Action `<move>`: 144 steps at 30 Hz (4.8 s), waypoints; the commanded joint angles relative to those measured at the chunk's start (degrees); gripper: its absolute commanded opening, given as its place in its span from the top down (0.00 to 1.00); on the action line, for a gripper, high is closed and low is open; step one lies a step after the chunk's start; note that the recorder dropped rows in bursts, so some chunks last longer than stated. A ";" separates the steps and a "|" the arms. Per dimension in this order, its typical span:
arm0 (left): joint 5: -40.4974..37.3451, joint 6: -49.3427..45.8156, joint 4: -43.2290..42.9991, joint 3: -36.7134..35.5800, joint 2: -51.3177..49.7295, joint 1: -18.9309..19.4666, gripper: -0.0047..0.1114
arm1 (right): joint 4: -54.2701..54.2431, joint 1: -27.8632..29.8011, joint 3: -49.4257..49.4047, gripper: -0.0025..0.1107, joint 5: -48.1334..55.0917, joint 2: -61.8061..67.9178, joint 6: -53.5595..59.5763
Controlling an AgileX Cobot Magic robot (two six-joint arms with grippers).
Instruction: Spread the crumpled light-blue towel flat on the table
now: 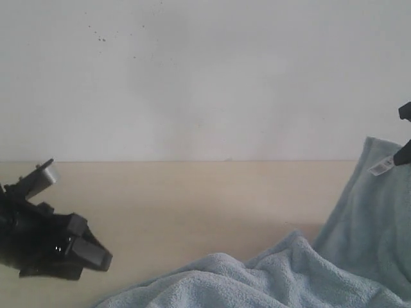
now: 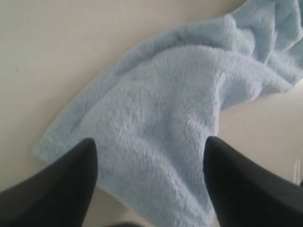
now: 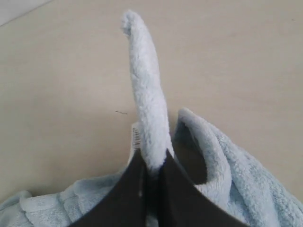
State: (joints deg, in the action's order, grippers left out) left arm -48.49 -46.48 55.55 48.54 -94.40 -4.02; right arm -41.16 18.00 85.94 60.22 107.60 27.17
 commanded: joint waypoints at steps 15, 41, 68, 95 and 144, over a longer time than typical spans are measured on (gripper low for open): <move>0.31 -4.08 14.72 -18.18 -0.02 0.12 0.38 | 1.97 0.10 -17.04 0.98 -11.10 -9.19 0.83; -2.73 -17.47 31.76 -19.23 -7.03 0.12 0.40 | 1.33 0.10 -17.04 0.98 -12.85 -9.19 2.31; 3.15 -22.95 38.30 -18.26 -7.03 0.12 0.90 | 1.21 0.10 -17.04 0.98 -13.37 -9.19 3.11; -4.48 -25.97 38.18 -27.14 -7.03 0.12 0.43 | -0.67 0.10 -17.30 0.98 -12.08 -9.08 3.02; 19.75 -35.55 24.63 -20.16 47.36 0.41 0.93 | 16.00 -4.86 -17.30 0.98 -12.00 -37.66 -12.30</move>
State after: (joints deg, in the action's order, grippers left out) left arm -34.21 -88.85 87.56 31.12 -50.35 -3.67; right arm -32.30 13.69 68.58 44.33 70.31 20.93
